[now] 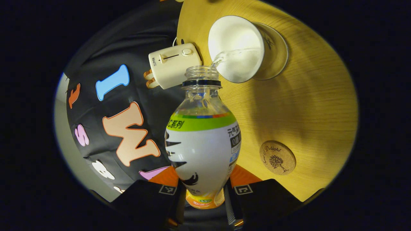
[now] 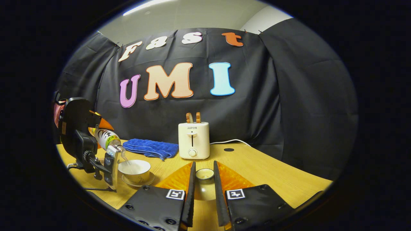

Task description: Open the teacup lid with one hand, grasp the water bottle and pour water into the teacup with the other hand; after pouring, place the water bottle on the coaster and then close the teacup lid.

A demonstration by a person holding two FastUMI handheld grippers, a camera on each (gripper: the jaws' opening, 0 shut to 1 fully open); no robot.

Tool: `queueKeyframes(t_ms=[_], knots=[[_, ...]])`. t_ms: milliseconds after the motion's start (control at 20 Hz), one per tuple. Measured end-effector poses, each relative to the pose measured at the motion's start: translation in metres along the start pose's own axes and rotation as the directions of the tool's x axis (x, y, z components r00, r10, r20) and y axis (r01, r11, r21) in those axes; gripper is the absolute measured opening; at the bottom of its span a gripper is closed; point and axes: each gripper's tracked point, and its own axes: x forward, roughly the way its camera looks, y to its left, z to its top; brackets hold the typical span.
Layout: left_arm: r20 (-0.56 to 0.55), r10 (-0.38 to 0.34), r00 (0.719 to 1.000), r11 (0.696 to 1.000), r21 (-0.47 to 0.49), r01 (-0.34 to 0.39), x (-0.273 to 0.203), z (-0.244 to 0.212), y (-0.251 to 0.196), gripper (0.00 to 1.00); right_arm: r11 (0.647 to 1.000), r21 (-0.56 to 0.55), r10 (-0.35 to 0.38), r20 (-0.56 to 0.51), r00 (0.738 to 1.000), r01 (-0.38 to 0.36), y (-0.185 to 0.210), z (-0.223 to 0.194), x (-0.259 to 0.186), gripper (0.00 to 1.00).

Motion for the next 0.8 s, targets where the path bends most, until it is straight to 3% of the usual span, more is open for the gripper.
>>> queueKeyframes(t_ms=[400,800], knots=[[-0.034,0.038,0.999,0.989,0.141,-0.033,-0.001,-0.011,0.031,0.49,1.000,-0.001,0.001,0.000,1.000,-0.001,-0.001,0.000,0.000,0.33],[-0.050,0.083,0.995,0.974,0.214,-0.071,-0.007,-0.017,0.061,0.49,1.000,-0.001,0.001,-0.001,1.000,-0.001,-0.001,0.000,0.001,0.33]])
